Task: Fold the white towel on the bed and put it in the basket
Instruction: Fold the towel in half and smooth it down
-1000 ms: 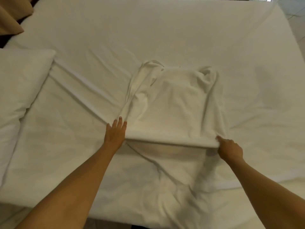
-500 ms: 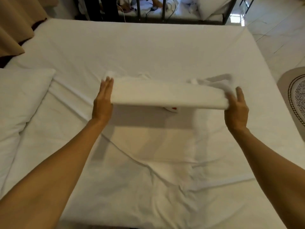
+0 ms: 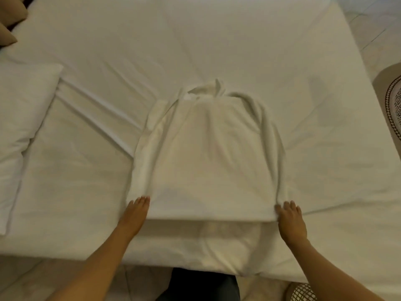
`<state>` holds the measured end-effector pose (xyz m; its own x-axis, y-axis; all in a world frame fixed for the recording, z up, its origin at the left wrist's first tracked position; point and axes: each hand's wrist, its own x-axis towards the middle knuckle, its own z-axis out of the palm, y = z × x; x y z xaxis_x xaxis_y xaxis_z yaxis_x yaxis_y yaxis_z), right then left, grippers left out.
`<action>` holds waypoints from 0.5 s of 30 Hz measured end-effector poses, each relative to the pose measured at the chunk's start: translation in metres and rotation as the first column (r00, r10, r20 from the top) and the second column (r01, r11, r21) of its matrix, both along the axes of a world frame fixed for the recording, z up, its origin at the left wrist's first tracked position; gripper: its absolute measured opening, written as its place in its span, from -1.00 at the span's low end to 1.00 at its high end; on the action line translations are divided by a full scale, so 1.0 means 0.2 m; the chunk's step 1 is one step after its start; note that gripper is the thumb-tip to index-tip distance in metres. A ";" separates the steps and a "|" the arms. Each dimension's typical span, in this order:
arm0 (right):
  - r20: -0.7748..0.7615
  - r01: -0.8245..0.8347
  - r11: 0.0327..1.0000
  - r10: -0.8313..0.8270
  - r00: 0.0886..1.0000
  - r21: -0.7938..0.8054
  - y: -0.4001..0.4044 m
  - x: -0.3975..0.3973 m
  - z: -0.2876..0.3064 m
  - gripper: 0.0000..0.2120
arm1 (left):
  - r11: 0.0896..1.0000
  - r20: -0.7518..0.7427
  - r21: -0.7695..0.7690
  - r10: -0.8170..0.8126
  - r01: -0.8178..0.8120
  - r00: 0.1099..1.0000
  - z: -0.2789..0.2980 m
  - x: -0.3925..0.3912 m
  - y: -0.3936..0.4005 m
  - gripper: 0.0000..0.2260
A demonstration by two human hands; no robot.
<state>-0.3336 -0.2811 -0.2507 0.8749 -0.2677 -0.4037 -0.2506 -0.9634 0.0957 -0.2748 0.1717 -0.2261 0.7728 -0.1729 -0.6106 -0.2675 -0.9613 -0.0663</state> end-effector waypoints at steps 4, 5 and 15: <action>-0.075 0.014 0.999 -0.012 0.997 0.030 0.03 -0.16 -0.02 -0.54 | 0.998 -0.093 0.065 -0.017 0.023 0.996 -0.01 -0.17 0.00 -0.43; -0.080 0.007 0.999 -0.004 0.997 0.032 0.04 -0.17 -0.01 -0.52 | 0.996 -0.103 0.086 -0.010 0.019 0.995 -0.01 -0.17 -0.01 -0.43; -0.191 -0.027 0.993 0.049 0.980 0.113 0.00 -0.02 0.07 -0.44 | 0.998 -0.046 -0.022 0.063 -0.064 0.997 -0.03 0.02 -0.02 -0.45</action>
<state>-0.3377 -0.2805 -0.2357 0.7863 -0.1806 -0.5909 -0.2007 -0.9791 0.0321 -0.2707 0.1680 -0.2327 0.7544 -0.1388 -0.6415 -0.2079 -0.9776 -0.0329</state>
